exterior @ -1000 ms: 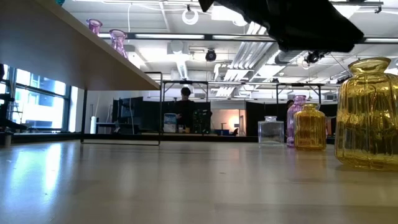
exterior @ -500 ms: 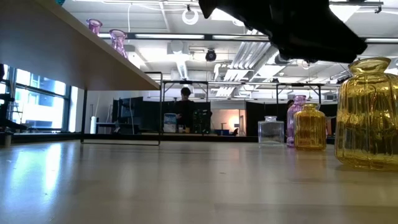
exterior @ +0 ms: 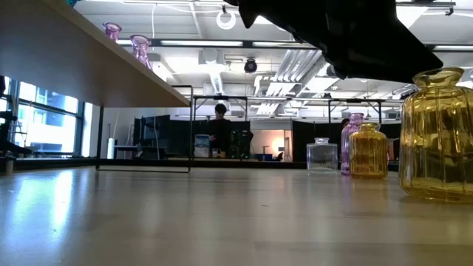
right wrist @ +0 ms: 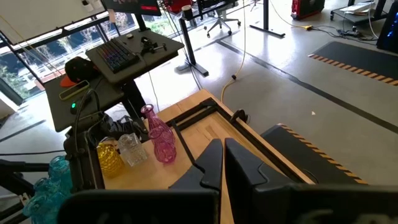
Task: Sort vases onto shelf
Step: Put the bottom yellow flower vase on the shelf
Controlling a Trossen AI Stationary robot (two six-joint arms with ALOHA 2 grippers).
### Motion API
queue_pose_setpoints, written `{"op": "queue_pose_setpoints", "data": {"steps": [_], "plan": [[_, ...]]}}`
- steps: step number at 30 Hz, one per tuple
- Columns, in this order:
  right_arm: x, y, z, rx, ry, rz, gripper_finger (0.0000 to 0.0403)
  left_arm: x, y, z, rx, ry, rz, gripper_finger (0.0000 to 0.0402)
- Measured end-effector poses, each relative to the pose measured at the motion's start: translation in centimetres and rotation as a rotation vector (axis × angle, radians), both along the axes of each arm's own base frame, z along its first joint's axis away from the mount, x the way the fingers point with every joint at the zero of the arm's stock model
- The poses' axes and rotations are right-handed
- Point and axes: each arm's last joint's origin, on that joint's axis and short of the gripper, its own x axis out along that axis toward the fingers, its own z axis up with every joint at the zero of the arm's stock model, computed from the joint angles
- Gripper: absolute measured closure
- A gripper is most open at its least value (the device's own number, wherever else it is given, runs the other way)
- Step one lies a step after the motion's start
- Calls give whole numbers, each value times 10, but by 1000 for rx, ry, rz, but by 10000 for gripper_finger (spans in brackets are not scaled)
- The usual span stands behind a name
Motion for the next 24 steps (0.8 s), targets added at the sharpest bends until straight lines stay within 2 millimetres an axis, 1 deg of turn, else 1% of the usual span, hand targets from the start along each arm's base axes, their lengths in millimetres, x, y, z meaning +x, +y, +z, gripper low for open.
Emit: {"op": "queue_pose_setpoints", "data": {"steps": [24], "plan": [[0, 0, 0, 0, 0, 1, 403, -1, -3, -2, -19, 22, 8, 232]]}}
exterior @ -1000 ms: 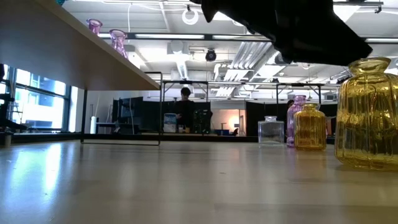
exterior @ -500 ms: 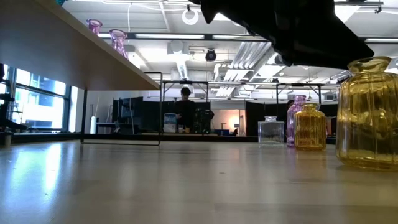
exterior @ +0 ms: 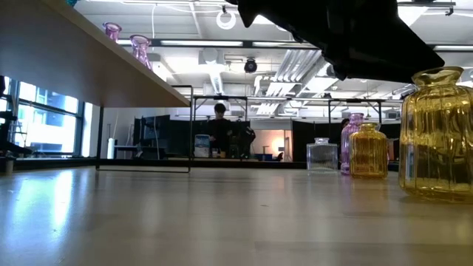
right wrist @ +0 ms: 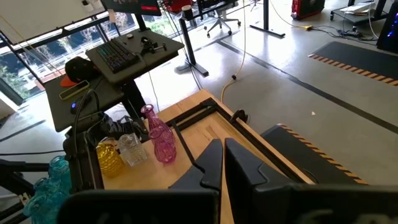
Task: Sort vases onto shelf
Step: Put the bottom yellow flower vase on the shelf
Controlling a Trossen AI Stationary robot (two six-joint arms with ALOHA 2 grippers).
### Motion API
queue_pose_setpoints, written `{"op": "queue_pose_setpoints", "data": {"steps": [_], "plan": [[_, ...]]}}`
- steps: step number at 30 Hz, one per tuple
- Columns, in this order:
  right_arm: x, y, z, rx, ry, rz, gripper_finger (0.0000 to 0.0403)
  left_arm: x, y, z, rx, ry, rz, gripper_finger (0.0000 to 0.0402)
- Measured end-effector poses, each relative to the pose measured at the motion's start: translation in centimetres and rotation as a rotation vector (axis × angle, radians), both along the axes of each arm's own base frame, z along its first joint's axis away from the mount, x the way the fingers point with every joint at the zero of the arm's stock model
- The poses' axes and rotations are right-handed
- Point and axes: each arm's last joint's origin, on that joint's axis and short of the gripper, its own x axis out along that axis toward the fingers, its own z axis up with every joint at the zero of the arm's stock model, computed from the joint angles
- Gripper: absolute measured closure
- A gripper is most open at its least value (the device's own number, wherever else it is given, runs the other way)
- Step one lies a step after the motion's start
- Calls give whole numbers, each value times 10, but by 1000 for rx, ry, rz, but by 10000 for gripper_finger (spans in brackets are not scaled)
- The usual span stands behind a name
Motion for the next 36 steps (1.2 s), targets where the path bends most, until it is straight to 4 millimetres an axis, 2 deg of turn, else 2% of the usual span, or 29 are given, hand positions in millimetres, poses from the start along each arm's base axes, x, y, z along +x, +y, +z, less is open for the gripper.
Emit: {"op": "queue_pose_setpoints", "data": {"steps": [7, 12, 36], "plan": [[0, 0, 0, 0, 0, 0, 403, 0, 2, 0, -19, 13, 21, 234], [0, 0, 0, 0, 0, 0, 403, 0, 3, -1, -21, 18, 23, 250], [0, 0, 0, -6, 3, 3, 403, -1, -1, -2, -43, 23, -25, 395]]}}
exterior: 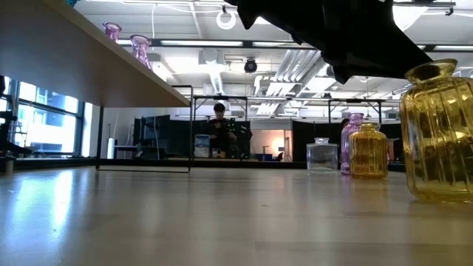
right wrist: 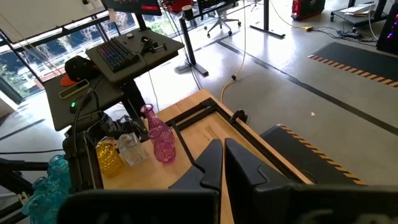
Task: Sort vases onto shelf
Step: Put the bottom yellow flower vase on the shelf
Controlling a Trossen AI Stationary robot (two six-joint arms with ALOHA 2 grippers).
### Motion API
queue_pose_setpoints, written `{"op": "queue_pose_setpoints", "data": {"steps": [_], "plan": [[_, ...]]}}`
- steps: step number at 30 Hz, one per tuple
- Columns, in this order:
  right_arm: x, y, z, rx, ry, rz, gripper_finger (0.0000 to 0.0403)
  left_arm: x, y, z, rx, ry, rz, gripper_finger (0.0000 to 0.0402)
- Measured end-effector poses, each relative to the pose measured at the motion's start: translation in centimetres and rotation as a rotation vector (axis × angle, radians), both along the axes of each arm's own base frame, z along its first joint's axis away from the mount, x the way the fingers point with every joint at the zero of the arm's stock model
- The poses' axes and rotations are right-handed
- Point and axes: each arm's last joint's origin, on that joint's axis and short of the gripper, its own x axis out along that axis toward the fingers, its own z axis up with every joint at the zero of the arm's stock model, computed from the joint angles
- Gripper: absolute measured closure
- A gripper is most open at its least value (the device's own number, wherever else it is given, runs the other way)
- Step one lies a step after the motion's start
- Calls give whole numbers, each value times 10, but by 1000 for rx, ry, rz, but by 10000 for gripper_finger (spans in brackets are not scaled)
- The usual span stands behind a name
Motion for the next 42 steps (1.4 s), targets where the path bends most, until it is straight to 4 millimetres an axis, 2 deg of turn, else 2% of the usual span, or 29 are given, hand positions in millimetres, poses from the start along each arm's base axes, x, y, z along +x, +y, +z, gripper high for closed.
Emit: {"op": "queue_pose_setpoints", "data": {"steps": [15, 26, 30, 36, 42], "plan": [[0, 0, 0, -10, 4, 4, 403, -1, -1, -1, 10, 15, -15, 362], [0, 0, 0, -10, 4, 4, 403, -3, -8, -2, 27, 12, -51, 296], [0, 0, 0, -10, 4, 4, 403, -3, -9, -2, 32, 11, -46, 285], [0, 0, 0, -14, 6, 5, 403, -5, -9, -8, 56, 35, -44, 306], [0, 0, 0, -16, 7, 6, 403, -3, -9, -5, 84, 8, -51, 374]]}}
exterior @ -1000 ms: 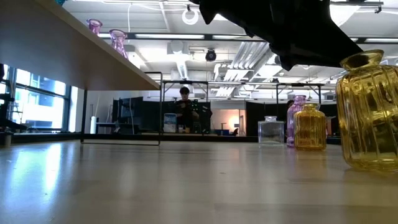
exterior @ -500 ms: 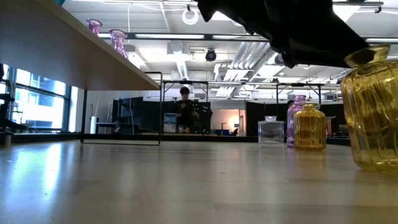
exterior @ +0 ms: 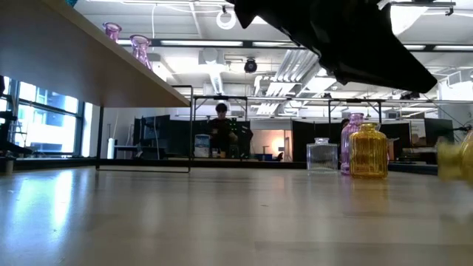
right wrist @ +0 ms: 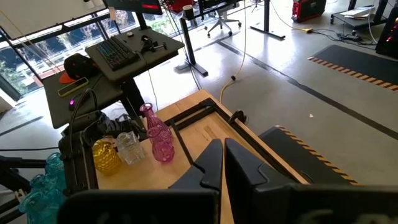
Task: Sort vases onto shelf
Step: Put the bottom yellow flower vase on the shelf
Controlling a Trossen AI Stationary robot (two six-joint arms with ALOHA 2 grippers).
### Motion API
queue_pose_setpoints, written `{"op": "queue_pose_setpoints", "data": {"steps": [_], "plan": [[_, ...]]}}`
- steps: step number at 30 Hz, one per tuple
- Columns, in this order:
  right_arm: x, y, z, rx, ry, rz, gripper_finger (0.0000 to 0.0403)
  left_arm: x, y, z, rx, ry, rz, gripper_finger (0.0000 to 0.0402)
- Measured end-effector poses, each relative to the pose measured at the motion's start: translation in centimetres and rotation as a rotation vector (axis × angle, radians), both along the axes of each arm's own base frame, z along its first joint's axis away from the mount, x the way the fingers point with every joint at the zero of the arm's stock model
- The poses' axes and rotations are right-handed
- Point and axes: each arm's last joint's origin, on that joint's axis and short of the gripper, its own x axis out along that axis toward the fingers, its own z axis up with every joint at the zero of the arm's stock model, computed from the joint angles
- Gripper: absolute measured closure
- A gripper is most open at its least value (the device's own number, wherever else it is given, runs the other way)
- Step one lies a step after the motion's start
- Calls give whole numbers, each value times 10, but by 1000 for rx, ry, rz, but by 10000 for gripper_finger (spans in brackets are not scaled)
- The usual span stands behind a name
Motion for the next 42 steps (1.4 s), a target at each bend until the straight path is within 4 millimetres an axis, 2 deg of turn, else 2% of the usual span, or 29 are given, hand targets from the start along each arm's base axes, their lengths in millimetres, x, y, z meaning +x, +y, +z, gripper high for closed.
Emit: {"op": "queue_pose_setpoints", "data": {"steps": [2, 5, 9, 14, 16, 20, 24, 29, 34, 37, 42], "plan": [[0, 0, 0, 0, 0, 0, 403, 0, 0, 3, 2, 4, -1, 394], [0, 0, 0, 0, 0, 0, 403, 2, 0, 11, 26, -27, -6, 395], [-1, 1, -2, 53, 4, 21, 403, 2, 2, 11, 40, -18, 23, 400], [2, 4, -17, 112, 131, 62, 403, 2, 17, 16, 89, -14, 106, 395], [4, 3, -21, 100, 167, 66, 403, 1, 26, 33, 81, -61, 127, 394], [6, 3, -23, 72, 183, 50, 402, -7, 47, 85, 32, -154, 194, 394], [5, 3, -25, 75, 200, 43, 402, -28, 69, 135, -9, -192, 269, 394], [0, 9, -37, 107, 346, 61, 402, -90, 96, 220, 30, -298, 388, 396], [15, 28, -53, 177, 434, 94, 386, -170, 116, 278, 93, -305, 528, 396], [26, 44, -68, 227, 475, 110, 346, -220, 122, 302, 84, -301, 596, 396], [47, 75, -121, 360, 663, 61, 250, -285, 122, 317, 36, -262, 661, 396]]}}
